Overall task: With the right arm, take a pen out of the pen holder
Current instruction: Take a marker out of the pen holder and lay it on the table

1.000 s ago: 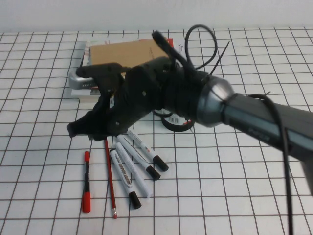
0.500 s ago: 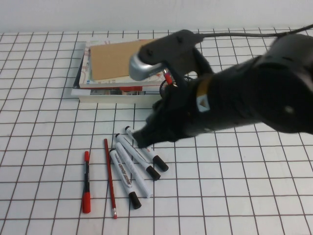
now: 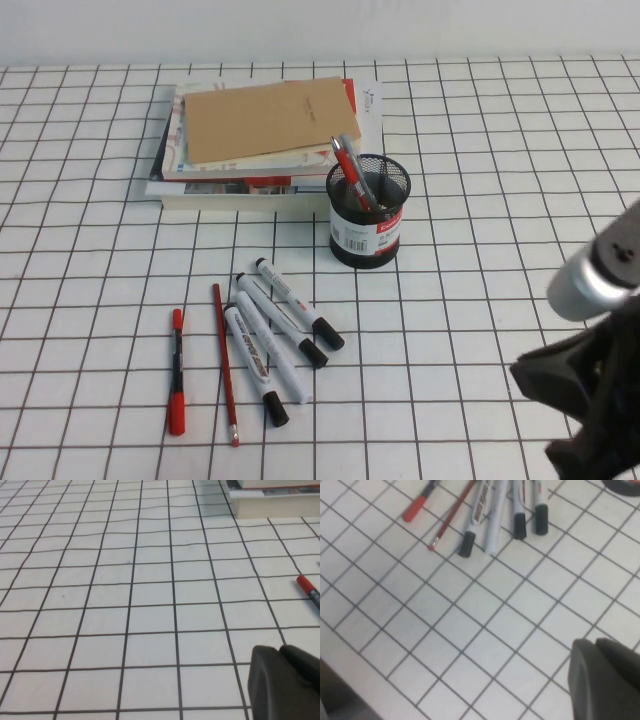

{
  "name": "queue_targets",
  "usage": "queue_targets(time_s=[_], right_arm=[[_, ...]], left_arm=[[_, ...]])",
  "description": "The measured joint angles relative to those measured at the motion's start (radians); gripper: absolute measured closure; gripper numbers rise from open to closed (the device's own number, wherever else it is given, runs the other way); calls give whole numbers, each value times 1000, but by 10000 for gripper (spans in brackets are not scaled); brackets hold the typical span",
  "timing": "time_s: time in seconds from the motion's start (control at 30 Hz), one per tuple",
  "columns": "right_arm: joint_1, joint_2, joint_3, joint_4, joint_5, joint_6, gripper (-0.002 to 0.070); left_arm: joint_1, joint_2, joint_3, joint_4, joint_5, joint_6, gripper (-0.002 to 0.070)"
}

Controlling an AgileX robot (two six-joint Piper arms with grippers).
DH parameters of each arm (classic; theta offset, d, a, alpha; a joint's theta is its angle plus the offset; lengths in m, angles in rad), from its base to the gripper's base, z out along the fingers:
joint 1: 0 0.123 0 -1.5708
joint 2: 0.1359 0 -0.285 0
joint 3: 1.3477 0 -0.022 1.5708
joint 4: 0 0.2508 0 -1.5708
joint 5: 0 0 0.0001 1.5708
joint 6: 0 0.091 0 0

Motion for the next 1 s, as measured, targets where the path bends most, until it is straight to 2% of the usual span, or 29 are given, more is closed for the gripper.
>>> queue_targets(time_s=[0.23, 0.47, 0.57, 0.87, 1.0], right_arm=[[0, -112, 74, -44, 80, -2, 692], [-22, -222, 276, -178, -90, 34, 692], [-139, -298, 410, -209, -253, 62, 692], [-659, -590, 844, -226, -787, 74, 692], [-771, -739, 933, -230, -831, 76, 692]], left_arm=[[0, 0, 0, 0, 0, 0, 679], [0, 0, 0, 0, 0, 0, 679], [0, 0, 0, 0, 0, 0, 679], [0, 0, 0, 0, 0, 0, 679], [0, 0, 0, 0, 0, 0, 679]])
